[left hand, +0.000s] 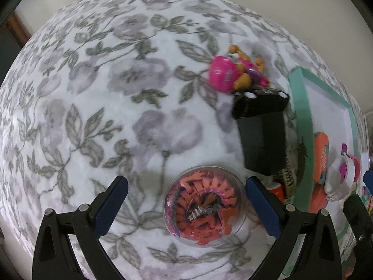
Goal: Organize rigid objects
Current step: 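Move both grippers back toward the remaining items on the bed, then grasp the clear ball of orange pieces with the left gripper while the right grasps the red LION bottle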
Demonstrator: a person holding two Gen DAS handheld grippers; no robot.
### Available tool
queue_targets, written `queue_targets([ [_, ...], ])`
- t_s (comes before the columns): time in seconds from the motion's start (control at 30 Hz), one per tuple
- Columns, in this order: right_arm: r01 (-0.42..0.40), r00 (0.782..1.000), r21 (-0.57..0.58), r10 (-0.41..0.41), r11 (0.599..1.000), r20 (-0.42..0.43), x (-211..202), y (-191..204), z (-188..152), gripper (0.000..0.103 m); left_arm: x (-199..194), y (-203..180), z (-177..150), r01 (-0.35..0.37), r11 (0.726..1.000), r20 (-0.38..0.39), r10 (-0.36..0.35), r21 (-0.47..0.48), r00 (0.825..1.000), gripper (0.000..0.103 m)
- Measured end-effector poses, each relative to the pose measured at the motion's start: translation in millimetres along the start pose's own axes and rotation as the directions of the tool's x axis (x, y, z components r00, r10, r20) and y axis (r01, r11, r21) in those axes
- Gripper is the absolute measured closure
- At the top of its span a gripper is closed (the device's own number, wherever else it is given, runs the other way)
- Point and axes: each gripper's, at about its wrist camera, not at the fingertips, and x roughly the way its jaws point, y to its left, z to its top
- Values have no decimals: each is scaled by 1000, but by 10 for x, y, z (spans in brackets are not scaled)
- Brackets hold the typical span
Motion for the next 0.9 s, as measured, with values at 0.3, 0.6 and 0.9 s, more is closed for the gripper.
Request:
queue_targets([
  [0.3,-93,995,-49,94,995,23,-58,232,14,10,-36,534,-2,-4,995,-7,4,-103,1000,2],
  [0.6,-175,984,-102,171,979,-41,64,519,-40,37,-50,796,-58,22,994,-27,-25,-107,999,3],
  [0.9,-168,981,-171,148,971,-127,282,701,-174,63,-32,748,-211,75,990,-69,-84,-117,994,5],
])
